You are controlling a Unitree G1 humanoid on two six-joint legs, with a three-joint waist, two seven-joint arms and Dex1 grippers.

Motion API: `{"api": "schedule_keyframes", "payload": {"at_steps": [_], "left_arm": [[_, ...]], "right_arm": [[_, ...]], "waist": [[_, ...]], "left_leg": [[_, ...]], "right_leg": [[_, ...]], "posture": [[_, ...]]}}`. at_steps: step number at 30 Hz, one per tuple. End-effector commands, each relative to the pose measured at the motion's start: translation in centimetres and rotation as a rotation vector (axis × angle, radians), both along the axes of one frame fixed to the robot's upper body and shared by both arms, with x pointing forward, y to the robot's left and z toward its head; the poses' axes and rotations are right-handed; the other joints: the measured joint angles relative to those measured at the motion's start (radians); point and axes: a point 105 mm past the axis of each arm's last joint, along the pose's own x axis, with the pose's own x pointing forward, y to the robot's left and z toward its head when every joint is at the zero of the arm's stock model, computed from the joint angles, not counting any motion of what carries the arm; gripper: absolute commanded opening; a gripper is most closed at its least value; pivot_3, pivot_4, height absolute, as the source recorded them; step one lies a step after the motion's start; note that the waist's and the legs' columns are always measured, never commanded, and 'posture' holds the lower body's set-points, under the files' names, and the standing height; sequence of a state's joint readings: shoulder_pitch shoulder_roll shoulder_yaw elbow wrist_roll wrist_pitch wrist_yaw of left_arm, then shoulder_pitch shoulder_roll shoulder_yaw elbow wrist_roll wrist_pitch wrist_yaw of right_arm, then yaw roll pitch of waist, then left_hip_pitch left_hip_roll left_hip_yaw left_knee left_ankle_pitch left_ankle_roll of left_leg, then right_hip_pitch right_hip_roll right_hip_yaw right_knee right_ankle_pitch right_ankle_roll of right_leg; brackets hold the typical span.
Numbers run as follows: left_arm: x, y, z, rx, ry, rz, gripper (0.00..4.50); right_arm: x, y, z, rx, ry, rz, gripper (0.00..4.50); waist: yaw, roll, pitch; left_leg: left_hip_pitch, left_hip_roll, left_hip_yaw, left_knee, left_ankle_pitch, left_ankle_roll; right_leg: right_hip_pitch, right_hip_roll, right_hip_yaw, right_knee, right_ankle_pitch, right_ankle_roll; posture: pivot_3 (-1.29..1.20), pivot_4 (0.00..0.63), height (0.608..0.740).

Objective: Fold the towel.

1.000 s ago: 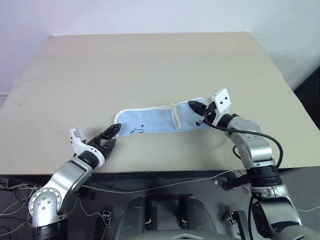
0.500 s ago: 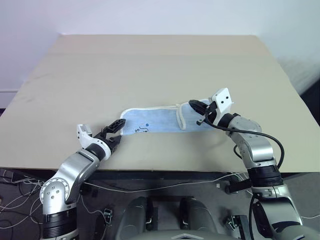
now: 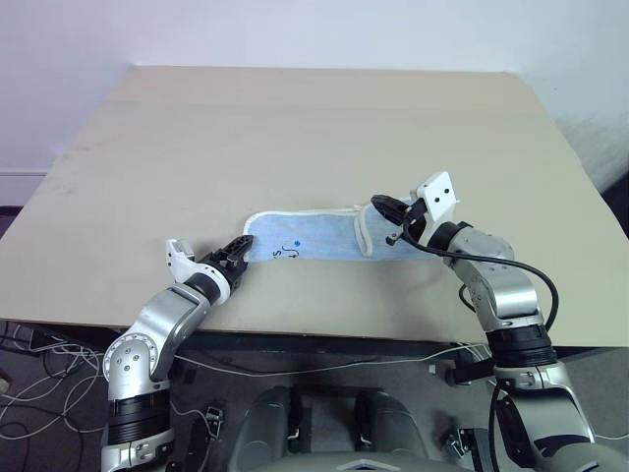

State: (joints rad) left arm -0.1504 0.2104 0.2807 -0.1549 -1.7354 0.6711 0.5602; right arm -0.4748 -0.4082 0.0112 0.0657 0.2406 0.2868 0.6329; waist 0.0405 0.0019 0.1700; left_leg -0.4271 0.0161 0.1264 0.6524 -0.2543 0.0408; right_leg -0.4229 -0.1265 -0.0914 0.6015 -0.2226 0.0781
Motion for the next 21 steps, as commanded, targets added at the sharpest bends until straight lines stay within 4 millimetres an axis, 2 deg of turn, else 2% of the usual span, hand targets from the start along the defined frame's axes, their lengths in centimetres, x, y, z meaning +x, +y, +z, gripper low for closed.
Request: {"api": "schedule_keyframes", "payload": {"at_steps": [1, 4, 10, 13, 21], "left_arm": [[0.0, -0.4, -0.7, 0.006, 0.027, -0.009, 1.10], [-0.1, -0.3, -0.6, 0.007, 0.025, -0.006, 0.09], [-0.5, 0.7, 0.7, 0.023, -0.015, 0.007, 0.04], [-0.6, 1.7, 1.9, 0.034, -0.056, 0.029, 0.04], [-0.5, 6.8, 5.5, 0.110, -0.173, 0.149, 0.04]], "right_arm": [[-0.2, 0.3, 2.0, 0.017, -0.069, 0.008, 0.00], [-0.3, 0.3, 1.9, 0.018, -0.068, 0.008, 0.00], [-0.3, 0.4, 1.9, 0.020, -0.065, 0.011, 0.00], [-0.3, 0.4, 1.9, 0.020, -0.064, 0.012, 0.00], [-0.3, 0.6, 1.7, 0.022, -0.060, 0.020, 0.00]], "waist": [[-0.001, 0.000, 0.000], [-0.001, 0.000, 0.000], [-0.005, 0.000, 0.000], [-0.008, -0.001, 0.001], [-0.036, -0.004, 0.003]], "left_leg": [[0.000, 0.000, 0.000, 0.000, 0.000, 0.000], [0.000, 0.001, 0.000, -0.001, 0.000, 0.000], [0.000, 0.003, 0.001, -0.001, 0.000, 0.000], [-0.001, 0.006, 0.001, -0.001, 0.000, 0.000], [-0.002, 0.009, 0.003, -0.003, 0.001, -0.002]], "right_leg": [[0.000, 0.000, 0.000, 0.000, 0.000, 0.000], [0.000, 0.002, 0.000, -0.002, 0.000, 0.000], [0.000, 0.005, 0.001, -0.002, 0.000, 0.000], [-0.001, 0.007, 0.001, -0.003, 0.000, 0.000], [-0.004, 0.009, 0.002, -0.003, 0.000, 0.000]], "posture": [[0.00, 0.150, 0.740], [0.00, 0.150, 0.740], [0.00, 0.150, 0.740], [0.00, 0.150, 0.740], [0.00, 0.150, 0.740]]}}
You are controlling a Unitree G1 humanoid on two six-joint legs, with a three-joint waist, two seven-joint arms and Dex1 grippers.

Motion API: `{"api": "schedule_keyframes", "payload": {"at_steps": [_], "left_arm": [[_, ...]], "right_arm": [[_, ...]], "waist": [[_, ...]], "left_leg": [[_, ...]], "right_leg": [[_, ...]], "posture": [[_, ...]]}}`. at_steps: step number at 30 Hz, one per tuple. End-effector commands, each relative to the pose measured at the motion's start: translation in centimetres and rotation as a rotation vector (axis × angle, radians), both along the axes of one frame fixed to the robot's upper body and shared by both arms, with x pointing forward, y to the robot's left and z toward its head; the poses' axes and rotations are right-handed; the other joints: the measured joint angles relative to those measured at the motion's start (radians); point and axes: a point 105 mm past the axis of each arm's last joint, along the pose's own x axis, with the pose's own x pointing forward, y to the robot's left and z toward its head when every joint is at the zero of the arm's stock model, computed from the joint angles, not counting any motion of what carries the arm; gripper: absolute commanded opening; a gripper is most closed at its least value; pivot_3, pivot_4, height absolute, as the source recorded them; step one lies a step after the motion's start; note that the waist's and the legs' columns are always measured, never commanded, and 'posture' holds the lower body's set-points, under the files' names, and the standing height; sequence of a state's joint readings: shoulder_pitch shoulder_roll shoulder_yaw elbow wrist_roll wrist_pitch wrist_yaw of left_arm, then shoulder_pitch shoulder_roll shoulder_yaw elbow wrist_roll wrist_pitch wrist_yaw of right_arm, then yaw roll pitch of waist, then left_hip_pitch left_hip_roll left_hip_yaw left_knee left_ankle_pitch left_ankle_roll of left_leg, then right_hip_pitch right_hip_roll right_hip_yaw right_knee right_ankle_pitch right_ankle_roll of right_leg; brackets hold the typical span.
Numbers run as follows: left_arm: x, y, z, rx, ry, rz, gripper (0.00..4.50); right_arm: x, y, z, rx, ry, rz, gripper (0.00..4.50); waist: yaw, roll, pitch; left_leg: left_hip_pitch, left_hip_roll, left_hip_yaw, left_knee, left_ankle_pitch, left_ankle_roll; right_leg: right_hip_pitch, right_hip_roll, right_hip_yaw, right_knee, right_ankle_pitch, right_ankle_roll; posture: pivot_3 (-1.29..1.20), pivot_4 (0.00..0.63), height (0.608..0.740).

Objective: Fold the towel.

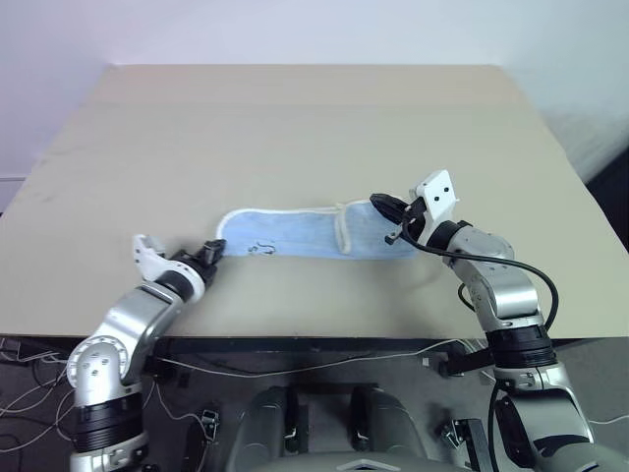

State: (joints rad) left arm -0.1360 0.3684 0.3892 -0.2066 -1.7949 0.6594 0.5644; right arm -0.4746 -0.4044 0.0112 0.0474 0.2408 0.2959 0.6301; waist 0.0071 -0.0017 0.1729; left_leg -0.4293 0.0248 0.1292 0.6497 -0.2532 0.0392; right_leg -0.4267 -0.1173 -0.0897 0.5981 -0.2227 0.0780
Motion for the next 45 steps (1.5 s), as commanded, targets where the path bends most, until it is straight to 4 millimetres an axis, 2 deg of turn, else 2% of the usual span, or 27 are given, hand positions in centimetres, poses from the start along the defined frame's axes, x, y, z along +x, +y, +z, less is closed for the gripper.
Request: {"api": "schedule_keyframes", "payload": {"at_steps": [1, 5, 8, 11, 13, 15, 20, 25, 30, 32, 34, 38, 41, 45], "left_arm": [[0.0, 1.9, 2.8, 0.020, -0.103, 0.048, 0.04], [-0.1, 3.8, 4.1, 0.075, -0.146, 0.077, 0.04], [0.0, 5.2, 5.9, 0.135, -0.210, 0.089, 0.04], [0.2, 5.1, 8.3, 0.250, -0.305, 0.027, 0.04], [0.3, 4.2, 9.5, 0.298, -0.358, -0.032, 0.04], [0.5, 2.3, 10.7, 0.351, -0.417, -0.125, 0.04], [1.0, -3.8, 12.2, 0.426, -0.545, -0.382, 0.04], [1.2, -10.1, 11.2, 0.504, -0.599, -0.623, 0.04], [1.7, -15.0, 10.3, 0.521, -0.632, -0.777, 0.04], [1.9, -16.2, 9.5, 0.563, -0.622, -0.823, 0.04], [2.2, -17.0, 7.7, 0.631, -0.573, -0.869, 0.04], [2.5, -17.4, 6.2, 0.655, -0.537, -0.907, 0.04], [2.6, -17.4, 5.9, 0.634, -0.527, -0.914, 0.71], [2.5, -17.4, 6.2, 0.574, -0.535, -0.909, 2.00]], "right_arm": [[-0.1, 0.4, 1.5, 0.019, -0.053, 0.016, 0.00], [0.0, 0.4, 1.5, 0.019, -0.054, 0.017, 0.00], [0.1, 0.3, 1.5, 0.019, -0.055, 0.016, 0.00], [0.2, 0.3, 1.5, 0.018, -0.056, 0.014, 0.00], [0.3, 0.3, 1.6, 0.018, -0.057, 0.014, 0.00], [0.4, 0.3, 1.6, 0.019, -0.058, 0.013, 0.00], [0.5, 0.4, 1.5, 0.022, -0.060, 0.012, 0.00], [0.4, 0.3, 1.5, 0.031, -0.063, 0.000, 0.00], [0.2, 0.0, 1.4, 0.036, -0.066, -0.020, 0.00], [0.1, -0.1, 1.5, 0.039, -0.069, -0.027, 0.00], [0.0, -0.4, 1.6, 0.040, -0.074, -0.042, 0.00], [-0.1, -0.9, 1.6, 0.039, -0.076, -0.060, 0.00], [-0.2, -1.0, 1.6, 0.040, -0.078, -0.071, 0.00], [-0.2, -1.1, 1.7, 0.041, -0.082, -0.074, 0.00]], "waist": [[-0.004, 0.000, 0.000], [-0.005, -0.001, 0.001], [-0.005, -0.002, 0.001], [-0.009, -0.003, 0.002], [-0.008, -0.003, 0.003], [-0.009, -0.003, 0.003], [-0.011, -0.003, 0.003], [-0.019, -0.003, 0.003], [-0.019, -0.004, 0.003], [-0.020, -0.004, 0.003], [-0.021, -0.004, 0.003], [-0.020, -0.004, 0.003], [-0.020, -0.004, 0.003], [-0.019, -0.004, 0.003]], "left_leg": [[0.000, 0.000, 0.000, 0.000, 0.000, 0.000], [0.000, 0.000, 0.001, -0.001, 0.003, -0.006], [0.000, 0.000, 0.001, -0.001, 0.003, -0.006], [-0.001, 0.000, 0.002, -0.002, 0.004, -0.006], [-0.001, 0.000, 0.002, -0.002, 0.004, -0.007], [-0.002, 0.000, 0.002, -0.002, 0.003, -0.007], [-0.005, 0.000, 0.003, -0.002, 0.004, -0.007], [-0.005, 0.000, 0.004, -0.002, 0.004, -0.007], [-0.005, 0.000, 0.004, -0.001, 0.007, -0.005], [-0.005, 0.001, 0.004, -0.001, 0.007, -0.005], [-0.005, 0.001, 0.004, -0.001, 0.007, -0.005], [-0.005, 0.002, 0.004, -0.001, 0.007, -0.005], [-0.005, 0.002, 0.004, 0.000, 0.007, -0.005], [-0.005, 0.002, 0.004, 0.001, 0.007, -0.005]], "right_leg": [[0.000, 0.000, 0.000, 0.000, 0.000, 0.000], [-0.001, 0.000, 0.000, -0.001, 0.000, 0.000], [-0.001, 0.000, 0.001, 0.000, 0.000, 0.000], [-0.002, 0.001, 0.001, 0.000, 0.000, 0.000], [-0.002, 0.001, 0.001, -0.001, 0.000, 0.000], [-0.003, 0.000, 0.001, -0.001, 0.000, 0.000], [-0.005, 0.003, 0.001, -0.001, 0.001, 0.002], [-0.005, 0.004, 0.001, -0.001, 0.002, 0.005], [-0.005, 0.006, 0.001, 0.000, 0.004, 0.007], [-0.005, 0.006, 0.001, 0.000, 0.004, 0.008], [-0.005, 0.007, 0.001, 0.000, 0.004, 0.008], [-0.005, 0.008, 0.001, 0.000, 0.004, 0.008], [-0.005, 0.008, 0.001, 0.000, 0.004, 0.008], [-0.005, 0.008, 0.001, 0.001, 0.004, 0.008]], "posture": [[0.00, 0.150, 0.740], [0.00, 0.150, 0.740], [0.00, 0.150, 0.740], [0.00, 0.150, 0.740], [0.00, 0.150, 0.740], [0.00, 0.150, 0.740], [0.00, 0.150, 0.740], [0.00, 0.150, 0.740], [0.00, 0.150, 0.740], [0.00, 0.150, 0.740], [0.00, 0.150, 0.740], [0.00, 0.150, 0.740], [0.00, 0.150, 0.740], [0.00, 0.150, 0.740]]}}
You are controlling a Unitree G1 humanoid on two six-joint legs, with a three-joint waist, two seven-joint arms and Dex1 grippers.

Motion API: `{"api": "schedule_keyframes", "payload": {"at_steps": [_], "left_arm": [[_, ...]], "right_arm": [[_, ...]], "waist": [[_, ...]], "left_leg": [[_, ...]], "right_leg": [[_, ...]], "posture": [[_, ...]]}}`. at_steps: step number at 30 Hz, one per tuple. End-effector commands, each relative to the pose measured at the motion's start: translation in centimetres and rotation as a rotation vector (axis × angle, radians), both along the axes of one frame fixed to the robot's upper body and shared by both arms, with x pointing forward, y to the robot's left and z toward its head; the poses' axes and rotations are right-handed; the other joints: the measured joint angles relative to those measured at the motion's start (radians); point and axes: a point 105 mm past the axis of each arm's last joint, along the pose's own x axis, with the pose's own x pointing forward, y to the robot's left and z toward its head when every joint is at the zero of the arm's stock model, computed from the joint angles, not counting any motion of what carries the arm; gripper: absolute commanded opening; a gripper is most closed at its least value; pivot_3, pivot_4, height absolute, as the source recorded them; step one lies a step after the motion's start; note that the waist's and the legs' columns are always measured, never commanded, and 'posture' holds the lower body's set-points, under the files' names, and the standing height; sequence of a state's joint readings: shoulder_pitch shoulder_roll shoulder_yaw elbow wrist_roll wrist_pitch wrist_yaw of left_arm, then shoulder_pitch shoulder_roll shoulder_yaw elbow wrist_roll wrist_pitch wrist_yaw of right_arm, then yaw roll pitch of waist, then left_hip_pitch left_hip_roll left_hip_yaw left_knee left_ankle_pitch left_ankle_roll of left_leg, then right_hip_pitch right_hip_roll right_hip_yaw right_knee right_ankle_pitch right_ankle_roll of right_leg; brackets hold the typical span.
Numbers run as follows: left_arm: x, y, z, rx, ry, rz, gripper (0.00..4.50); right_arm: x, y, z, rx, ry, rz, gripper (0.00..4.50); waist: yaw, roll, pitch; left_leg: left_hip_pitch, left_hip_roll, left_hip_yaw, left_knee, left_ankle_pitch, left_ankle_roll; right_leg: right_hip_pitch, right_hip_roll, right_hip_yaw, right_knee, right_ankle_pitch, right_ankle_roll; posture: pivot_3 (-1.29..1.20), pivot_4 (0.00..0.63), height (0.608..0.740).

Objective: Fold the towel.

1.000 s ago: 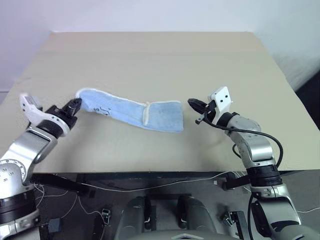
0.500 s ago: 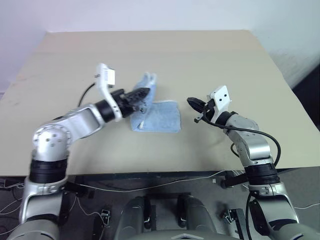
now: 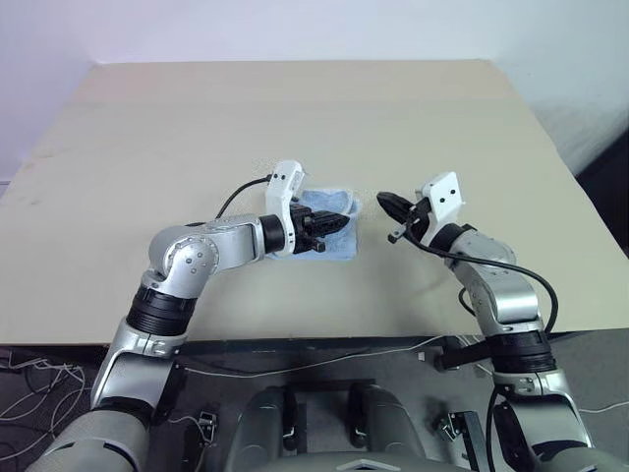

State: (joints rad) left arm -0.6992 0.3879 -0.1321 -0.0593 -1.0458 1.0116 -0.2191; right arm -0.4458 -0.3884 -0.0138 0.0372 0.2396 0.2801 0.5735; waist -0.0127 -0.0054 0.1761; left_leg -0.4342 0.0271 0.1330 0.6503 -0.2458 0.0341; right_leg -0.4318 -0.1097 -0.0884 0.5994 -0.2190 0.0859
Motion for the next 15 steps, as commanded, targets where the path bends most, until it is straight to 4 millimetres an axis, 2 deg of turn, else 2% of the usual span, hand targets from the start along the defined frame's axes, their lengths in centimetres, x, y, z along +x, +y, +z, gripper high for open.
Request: {"api": "schedule_keyframes", "payload": {"at_steps": [1, 5, 7, 10, 11, 13, 15], "left_arm": [[-0.2, 0.3, 1.5, -0.099, -0.007, -0.007, 2.38], [-0.5, 0.7, 2.4, -0.176, 0.008, -0.004, 3.76], [0.4, 2.2, 3.0, -0.214, -0.010, 0.074, 4.46], [1.8, 4.6, 3.1, -0.233, -0.039, 0.195, 4.46], [2.6, 6.0, 2.7, -0.210, -0.073, 0.267, 4.29], [3.3, 7.6, 2.4, -0.181, -0.137, 0.343, 3.79], [3.4, 8.2, 2.0, -0.141, -0.187, 0.354, 3.11]], "right_arm": [[-0.2, -0.2, 2.0, 0.007, -0.070, -0.004, 0.00], [-0.2, -0.1, 2.1, 0.005, -0.074, -0.003, 0.00], [-0.2, 0.0, 2.4, 0.005, -0.081, 0.004, 0.00], [-0.2, 0.2, 2.8, 0.012, -0.087, 0.017, 0.00], [-0.2, 0.5, 3.1, 0.020, -0.090, 0.031, 0.00], [-0.2, 1.1, 3.4, 0.022, -0.092, 0.055, 0.00], [-0.2, 1.9, 3.7, 0.021, -0.091, 0.080, 0.00]], "waist": [[0.000, 0.000, 0.000], [0.000, 0.000, 0.000], [0.000, 0.000, 0.000], [0.000, 0.000, 0.000], [0.000, 0.000, 0.000], [-0.001, 0.000, 0.000], [-0.001, 0.000, 0.000]], "left_leg": [[0.000, 0.000, 0.000, 0.000, 0.000, 0.000], [0.000, 0.000, 0.000, 0.001, 0.000, 0.000], [0.000, 0.000, 0.000, 0.001, 0.000, 0.000], [0.000, 0.000, 0.000, 0.002, 0.000, 0.000], [0.000, 0.000, 0.000, 0.002, 0.000, 0.000], [0.000, 0.000, 0.000, 0.002, 0.000, 0.000], [0.000, 0.000, 0.000, 0.002, 0.000, 0.000]], "right_leg": [[0.000, 0.000, 0.000, 0.000, 0.000, 0.000], [0.000, 0.000, 0.000, 0.001, 0.000, 0.000], [0.000, 0.000, 0.000, 0.002, 0.000, 0.000], [0.000, 0.000, 0.000, 0.002, 0.000, 0.000], [0.000, 0.000, 0.000, 0.003, 0.000, 0.000], [0.000, 0.000, 0.000, 0.003, 0.000, 0.000], [0.000, 0.000, 0.000, 0.003, 0.000, 0.000]], "posture": [[0.00, 0.150, 0.740], [0.00, 0.150, 0.740], [0.00, 0.150, 0.740], [0.00, 0.150, 0.740], [0.00, 0.150, 0.740], [0.00, 0.150, 0.740], [0.00, 0.150, 0.740]]}}
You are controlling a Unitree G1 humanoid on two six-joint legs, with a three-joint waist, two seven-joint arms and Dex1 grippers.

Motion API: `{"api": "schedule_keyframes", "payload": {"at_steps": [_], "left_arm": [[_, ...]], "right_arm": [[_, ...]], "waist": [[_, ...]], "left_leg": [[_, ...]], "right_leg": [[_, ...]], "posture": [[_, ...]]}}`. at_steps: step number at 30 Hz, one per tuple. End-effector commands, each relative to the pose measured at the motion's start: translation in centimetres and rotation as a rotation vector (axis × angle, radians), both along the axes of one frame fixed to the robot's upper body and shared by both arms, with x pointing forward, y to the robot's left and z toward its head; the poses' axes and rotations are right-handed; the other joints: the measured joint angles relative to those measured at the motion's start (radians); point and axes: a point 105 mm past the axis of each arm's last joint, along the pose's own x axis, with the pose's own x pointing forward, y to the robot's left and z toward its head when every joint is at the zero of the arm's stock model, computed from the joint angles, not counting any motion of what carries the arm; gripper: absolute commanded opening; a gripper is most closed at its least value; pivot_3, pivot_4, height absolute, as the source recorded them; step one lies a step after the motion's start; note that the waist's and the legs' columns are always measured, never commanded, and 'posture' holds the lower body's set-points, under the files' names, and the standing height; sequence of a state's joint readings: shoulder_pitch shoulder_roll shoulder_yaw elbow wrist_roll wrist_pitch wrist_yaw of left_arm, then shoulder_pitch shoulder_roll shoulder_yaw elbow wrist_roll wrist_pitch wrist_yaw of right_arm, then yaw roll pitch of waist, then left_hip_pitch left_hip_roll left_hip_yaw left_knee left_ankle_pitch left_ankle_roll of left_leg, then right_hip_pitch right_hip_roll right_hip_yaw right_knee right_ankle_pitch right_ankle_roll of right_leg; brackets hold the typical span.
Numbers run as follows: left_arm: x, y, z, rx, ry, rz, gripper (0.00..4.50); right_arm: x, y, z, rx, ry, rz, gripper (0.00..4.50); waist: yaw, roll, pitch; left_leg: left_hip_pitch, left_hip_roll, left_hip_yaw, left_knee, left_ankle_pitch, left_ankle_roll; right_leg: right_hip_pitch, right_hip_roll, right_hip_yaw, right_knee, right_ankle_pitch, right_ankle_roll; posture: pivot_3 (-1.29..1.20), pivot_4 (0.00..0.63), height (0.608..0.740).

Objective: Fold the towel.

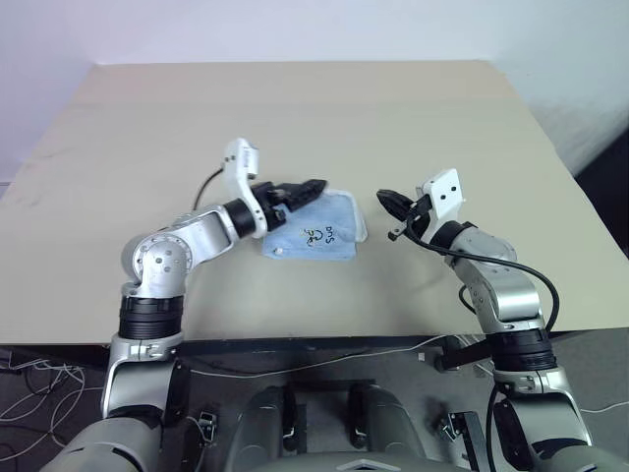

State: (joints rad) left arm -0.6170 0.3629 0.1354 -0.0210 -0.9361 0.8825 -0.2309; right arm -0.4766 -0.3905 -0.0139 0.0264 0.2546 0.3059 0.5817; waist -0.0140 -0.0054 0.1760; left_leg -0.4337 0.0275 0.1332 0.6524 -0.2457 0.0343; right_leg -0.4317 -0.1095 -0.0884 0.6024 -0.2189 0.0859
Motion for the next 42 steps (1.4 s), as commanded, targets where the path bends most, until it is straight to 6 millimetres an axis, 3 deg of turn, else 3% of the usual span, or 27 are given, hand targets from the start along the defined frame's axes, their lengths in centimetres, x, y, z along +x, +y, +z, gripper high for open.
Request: {"api": "schedule_keyframes", "payload": {"at_steps": [1, 7, 9, 12, 16, 19, 21, 23, 26, 29, 32, 34, 38, 42], "left_arm": [[0.2, 1.0, 0.0, 0.083, -0.108, 0.036, 2.74], [0.2, 0.7, -1.1, 0.208, -0.190, -0.008, 0.62], [0.1, -0.3, -2.7, 0.316, -0.213, -0.051, 0.05], [0.1, -1.0, -5.8, 0.478, -0.223, -0.091, 0.05], [0.1, -1.3, -9.3, 0.593, -0.191, -0.115, 0.05], [0.1, -1.3, -10.5, 0.616, -0.182, -0.108, 0.05], [0.2, -1.1, -10.0, 0.586, -0.195, -0.086, 0.05], [0.4, -1.0, -8.4, 0.518, -0.245, -0.049, 0.05], [0.9, 0.2, -4.9, 0.362, -0.306, 0.038, 0.05], [0.9, 1.9, -3.1, 0.353, -0.350, 0.091, 0.05], [0.4, 4.2, -2.8, 0.465, -0.399, 0.120, 0.00], [0.2, 5.7, -3.2, 0.524, -0.388, 0.140, 0.00], [-0.2, 8.0, -4.3, 0.576, -0.349, 0.176, 0.00], [-1.0, 8.6, -5.3, 0.616, -0.337, 0.163, 0.00]], "right_arm": [[-0.2, 1.9, 2.9, 0.019, -0.079, 0.069, 0.00], [-0.1, 4.5, 3.8, 0.071, -0.056, 0.150, 0.00], [0.1, 6.0, 2.5, 0.079, 0.004, 0.185, 0.00], [0.1, 7.3, -0.3, 0.060, 0.099, 0.211, 0.00], [0.4, 7.6, -5.5, 0.011, 0.278, 0.179, 0.00], [0.1, 7.5, -7.8, -0.020, 0.331, 0.171, 0.00], [-0.1, 7.3, -7.9, -0.031, 0.319, 0.172, 0.00], [-0.3, 7.1, -7.0, -0.021, 0.276, 0.179, 0.00], [-0.4, 6.5, -4.5, 0.027, 0.197, 0.178, 0.00], [-0.7, 5.4, -2.3, 0.072, 0.153, 0.180, 0.00], [-1.2, 3.8, -0.5, 0.149, 0.166, 0.175, 0.64], [-1.4, 2.9, -0.1, 0.200, 0.211, 0.167, 1.28], [-1.6, 2.0, -0.6, 0.331, 0.364, 0.154, 2.68], [-1.2, 1.4, -1.5, 0.518, 0.547, 0.128, 3.98]], "waist": [[0.000, 0.000, 0.000], [0.003, 0.000, 0.000], [0.002, 0.000, 0.000], [0.000, 0.000, 0.000], [0.003, 0.000, 0.000], [0.002, 0.000, -0.001], [0.003, 0.000, -0.002], [0.002, 0.000, -0.002], [0.001, -0.001, -0.002], [0.000, -0.001, -0.001], [0.000, -0.001, -0.001], [0.000, -0.001, -0.001], [0.002, -0.001, -0.001], [0.000, -0.001, -0.001]], "left_leg": [[0.000, 0.000, 0.000, 0.000, 0.000, 0.000], [0.000, 0.000, 0.000, 0.001, 0.000, 0.000], [0.000, 0.000, 0.000, 0.001, 0.000, 0.000], [0.001, 0.000, 0.001, 0.000, 0.000, 0.000], [0.001, 0.000, 0.001, 0.001, 0.000, 0.000], [0.001, -0.001, 0.001, 0.002, 0.000, 0.000], [0.004, -0.001, 0.001, 0.003, 0.000, 0.001], [0.006, -0.001, 0.000, 0.003, -0.001, 0.001], [0.006, -0.001, 0.000, 0.003, -0.001, 0.001], [0.004, -0.001, 0.000, 0.004, -0.001, 0.001], [0.004, -0.001, 0.000, 0.004, -0.001, 0.001], [0.004, -0.001, 0.000, 0.004, -0.001, 0.001], [0.004, -0.001, 0.000, 0.004, -0.003, 0.005], [0.004, -0.001, 0.000, 0.003, -0.004, 0.006]], "right_leg": [[0.000, 0.000, 0.000, 0.000, 0.000, 0.000], [0.000, -0.001, 0.000, 0.001, 0.000, 0.000], [0.000, -0.001, 0.000, 0.002, 0.000, 0.000], [0.000, -0.001, 0.000, 0.003, 0.000, 0.000], [-0.001, -0.001, 0.000, 0.007, 0.000, -0.001], [-0.001, -0.003, 0.000, 0.007, 0.000, -0.001], [0.001, -0.003, 0.001, 0.009, 0.000, -0.001], [0.003, -0.003, 0.001, 0.009, 0.000, -0.001], [0.002, -0.004, 0.001, 0.009, 0.000, -0.001], [0.001, -0.004, 0.001, 0.010, 0.000, -0.001], [0.001, -0.004, 0.001, 0.010, 0.000, -0.001], [0.001, -0.004, 0.001, 0.010, 0.000, -0.001], [0.001, -0.004, 0.001, 0.010, 0.000, -0.001], [0.000, -0.007, 0.001, 0.010, 0.000, -0.001]], "posture": [[0.00, 0.150, 0.740], [0.00, 0.150, 0.740], [0.00, 0.150, 0.740], [0.00, 0.150, 0.740], [0.00, 0.150, 0.740], [0.00, 0.150, 0.740], [0.00, 0.150, 0.740], [0.00, 0.150, 0.740], [0.00, 0.150, 0.740], [0.00, 0.150, 0.740], [0.00, 0.150, 0.740], [0.00, 0.150, 0.740], [0.00, 0.150, 0.740], [0.00, 0.150, 0.740]]}}
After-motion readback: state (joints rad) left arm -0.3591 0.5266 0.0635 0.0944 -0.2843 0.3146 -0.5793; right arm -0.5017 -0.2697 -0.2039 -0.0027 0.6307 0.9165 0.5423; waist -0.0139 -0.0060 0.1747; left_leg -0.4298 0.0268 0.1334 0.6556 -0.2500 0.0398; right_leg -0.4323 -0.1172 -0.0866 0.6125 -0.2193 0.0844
